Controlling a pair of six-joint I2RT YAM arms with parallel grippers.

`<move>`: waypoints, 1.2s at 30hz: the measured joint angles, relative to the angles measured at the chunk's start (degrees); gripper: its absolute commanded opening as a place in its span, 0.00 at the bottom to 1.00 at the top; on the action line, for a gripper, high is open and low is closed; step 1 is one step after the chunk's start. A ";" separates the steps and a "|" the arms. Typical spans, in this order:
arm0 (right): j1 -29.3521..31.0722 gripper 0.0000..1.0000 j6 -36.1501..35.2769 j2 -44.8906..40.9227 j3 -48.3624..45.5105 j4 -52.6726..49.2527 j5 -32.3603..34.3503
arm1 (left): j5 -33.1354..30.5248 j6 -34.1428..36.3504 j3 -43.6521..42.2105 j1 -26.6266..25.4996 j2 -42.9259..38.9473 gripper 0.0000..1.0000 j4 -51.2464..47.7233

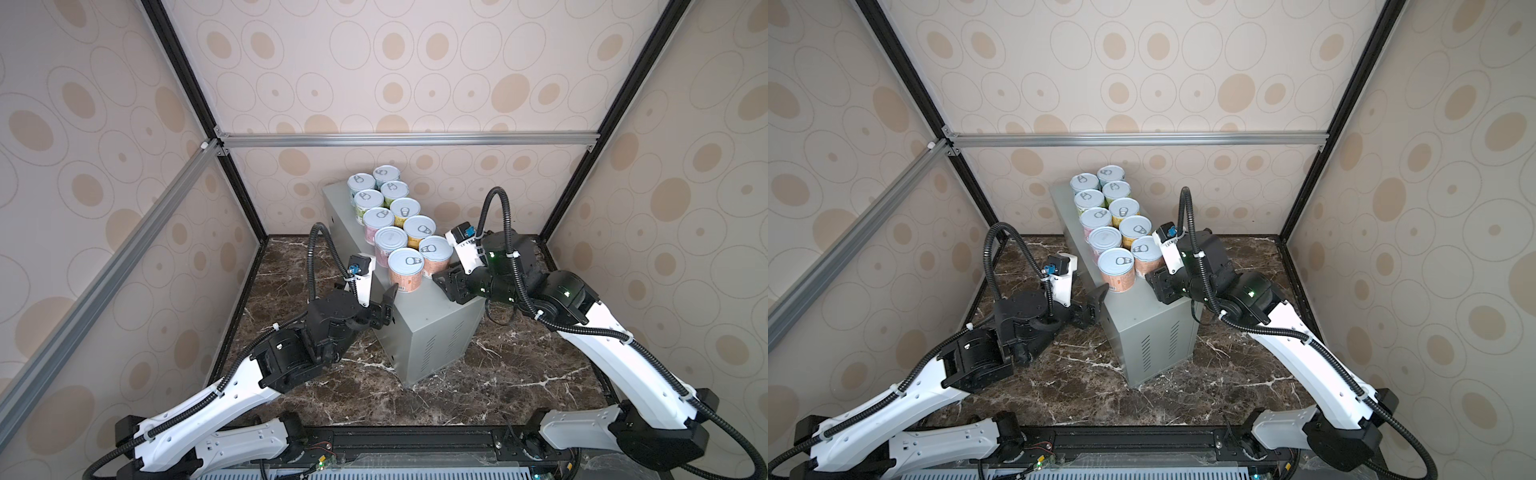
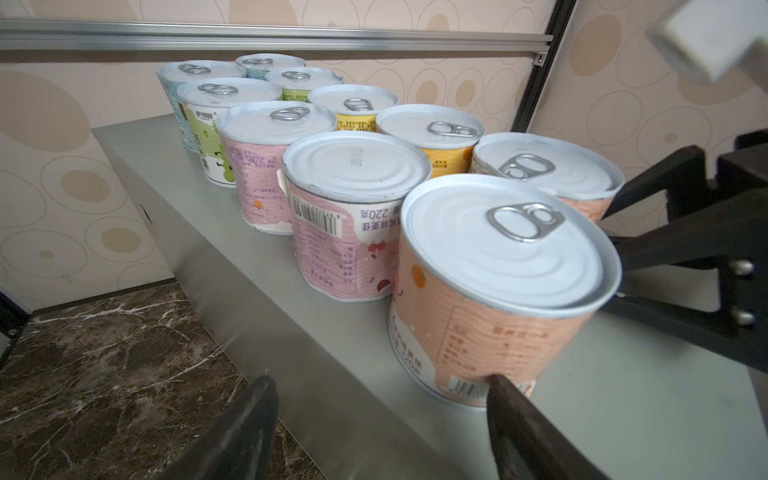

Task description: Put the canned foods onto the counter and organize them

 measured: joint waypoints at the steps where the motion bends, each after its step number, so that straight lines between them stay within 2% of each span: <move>1: -0.02 0.55 0.00 0.09 0.11 -0.07 0.02 | 0.22 0.00 -0.02 0.15 0.00 0.79 0.00; 10: -0.04 0.57 0.02 0.24 0.72 -0.35 -0.02 | 0.87 -0.20 -0.04 0.70 -0.07 0.79 0.04; 14: -0.02 0.66 0.11 0.22 1.20 -0.46 -0.26 | 0.83 -0.66 -0.04 0.92 -0.31 0.82 0.04; 20: -0.02 0.69 0.24 -0.26 1.20 -0.81 -0.20 | 0.52 -1.27 -0.04 1.14 -1.46 0.86 -0.22; 26: -0.02 0.71 0.42 -2.29 2.43 -2.69 0.09 | -0.39 -1.95 0.66 1.16 -3.85 0.90 -2.82; 31: -0.02 0.74 0.79 -4.59 4.02 -4.39 0.42 | -2.14 -3.02 2.95 1.18 -5.81 0.99 -5.88; 36: -0.02 0.73 1.79 -7.58 4.11 -6.16 1.22 | -4.81 -4.83 5.29 1.18 -8.02 0.99 -10.34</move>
